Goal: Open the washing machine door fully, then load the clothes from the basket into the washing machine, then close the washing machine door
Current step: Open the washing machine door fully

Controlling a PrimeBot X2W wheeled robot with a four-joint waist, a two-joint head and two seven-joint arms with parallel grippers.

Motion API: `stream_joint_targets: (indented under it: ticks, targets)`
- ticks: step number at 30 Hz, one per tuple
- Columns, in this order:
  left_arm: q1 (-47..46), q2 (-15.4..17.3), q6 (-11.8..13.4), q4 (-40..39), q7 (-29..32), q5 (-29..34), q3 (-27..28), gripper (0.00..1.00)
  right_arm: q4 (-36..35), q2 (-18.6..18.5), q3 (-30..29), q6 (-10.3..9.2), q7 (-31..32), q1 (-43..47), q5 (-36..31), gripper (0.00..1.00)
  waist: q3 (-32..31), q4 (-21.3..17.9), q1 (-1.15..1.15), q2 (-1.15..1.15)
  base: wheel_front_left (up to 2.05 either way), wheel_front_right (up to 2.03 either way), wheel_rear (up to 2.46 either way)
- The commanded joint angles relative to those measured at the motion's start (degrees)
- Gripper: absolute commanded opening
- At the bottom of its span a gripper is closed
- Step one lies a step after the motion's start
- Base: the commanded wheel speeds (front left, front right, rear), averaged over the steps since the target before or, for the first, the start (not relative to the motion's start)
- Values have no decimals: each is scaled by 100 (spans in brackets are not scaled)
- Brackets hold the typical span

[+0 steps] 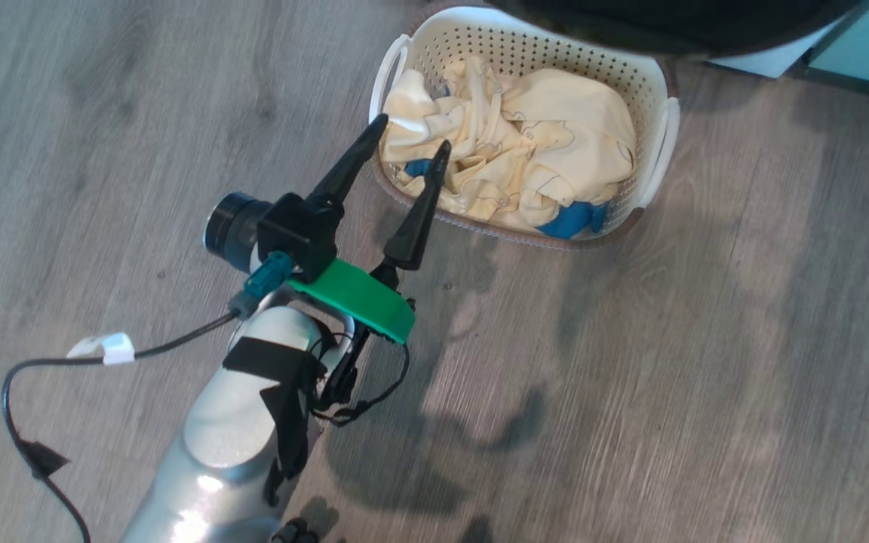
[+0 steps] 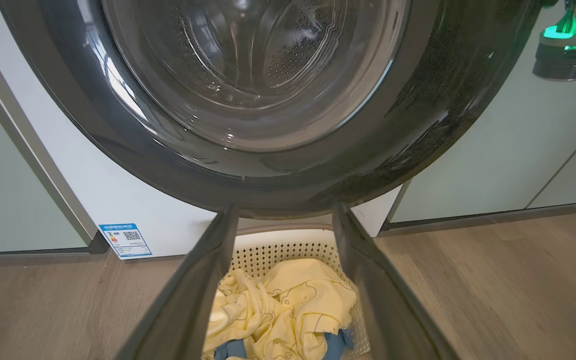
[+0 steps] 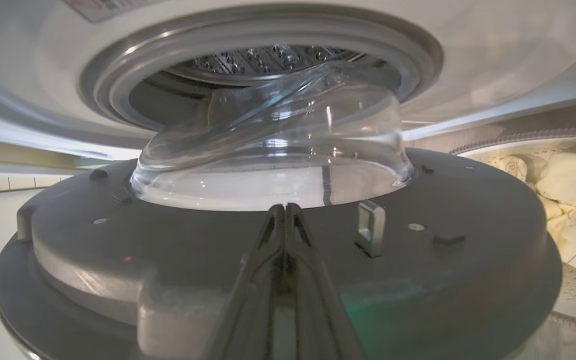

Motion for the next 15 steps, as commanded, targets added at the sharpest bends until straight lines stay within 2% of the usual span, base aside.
stream_joint_targets:
  ticks: [1, 15]
  targets:
    - [88, 103, 24, -144, -35, 49, 219, 100, -331, 204, 41, -15, 120, 32, 57, 0, -32, -14, 0, 0, 0, 0, 0]
    - [355, 103, 25, -56, -35, 43, 261, 100, -1862, 590, -3, -15, 732, 1652, 453, 0, -467, -68, 0, 0, 0, 0, 0]
